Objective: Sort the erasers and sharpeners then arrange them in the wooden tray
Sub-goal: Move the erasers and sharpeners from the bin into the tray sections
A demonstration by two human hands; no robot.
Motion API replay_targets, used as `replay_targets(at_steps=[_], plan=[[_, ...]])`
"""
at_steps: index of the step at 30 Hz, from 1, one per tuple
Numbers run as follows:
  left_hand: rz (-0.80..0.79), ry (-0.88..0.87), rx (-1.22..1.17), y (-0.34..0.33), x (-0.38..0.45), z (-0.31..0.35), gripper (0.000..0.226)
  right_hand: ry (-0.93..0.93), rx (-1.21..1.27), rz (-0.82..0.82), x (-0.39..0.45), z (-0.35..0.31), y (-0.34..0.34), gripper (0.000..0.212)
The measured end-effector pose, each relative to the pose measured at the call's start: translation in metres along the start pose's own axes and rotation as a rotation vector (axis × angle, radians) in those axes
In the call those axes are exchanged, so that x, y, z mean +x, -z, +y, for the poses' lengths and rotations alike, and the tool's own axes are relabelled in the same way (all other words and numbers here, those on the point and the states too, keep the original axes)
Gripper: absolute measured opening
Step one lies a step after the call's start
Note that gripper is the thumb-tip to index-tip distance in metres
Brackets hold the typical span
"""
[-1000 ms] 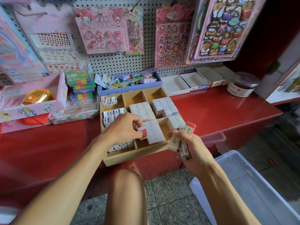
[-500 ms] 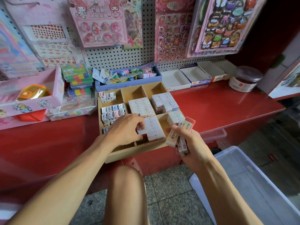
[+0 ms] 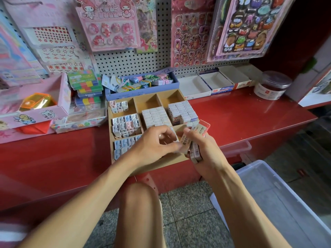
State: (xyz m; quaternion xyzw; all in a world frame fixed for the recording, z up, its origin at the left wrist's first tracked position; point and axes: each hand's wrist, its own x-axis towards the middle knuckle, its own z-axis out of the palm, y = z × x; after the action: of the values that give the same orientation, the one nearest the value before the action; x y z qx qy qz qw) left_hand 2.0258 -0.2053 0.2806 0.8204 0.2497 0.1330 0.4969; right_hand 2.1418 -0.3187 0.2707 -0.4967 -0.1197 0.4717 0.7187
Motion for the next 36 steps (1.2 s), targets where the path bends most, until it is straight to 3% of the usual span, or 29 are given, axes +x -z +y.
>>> replay_targets(at_steps=[5,10,17,29,36], plan=[[-0.001,0.064,-0.17,0.001,-0.001,-0.004,0.023,0.032,-0.07,0.001,0.006,0.0,0.001,0.033],[0.111,0.157,-0.187,0.024,0.003,-0.009,0.011,0.075,-0.353,0.119,0.014,-0.004,0.017,0.009],[0.283,0.137,0.097,0.066,0.029,-0.028,0.02,0.095,-0.385,0.064,0.018,-0.008,0.026,0.028],[0.073,0.018,0.576,0.06,0.063,-0.03,0.019,0.053,-0.335,0.047,0.025,0.0,0.039,0.024],[0.092,0.013,0.567,0.056,0.069,-0.041,0.012,0.068,-0.325,0.015,0.026,0.0,0.042,0.019]])
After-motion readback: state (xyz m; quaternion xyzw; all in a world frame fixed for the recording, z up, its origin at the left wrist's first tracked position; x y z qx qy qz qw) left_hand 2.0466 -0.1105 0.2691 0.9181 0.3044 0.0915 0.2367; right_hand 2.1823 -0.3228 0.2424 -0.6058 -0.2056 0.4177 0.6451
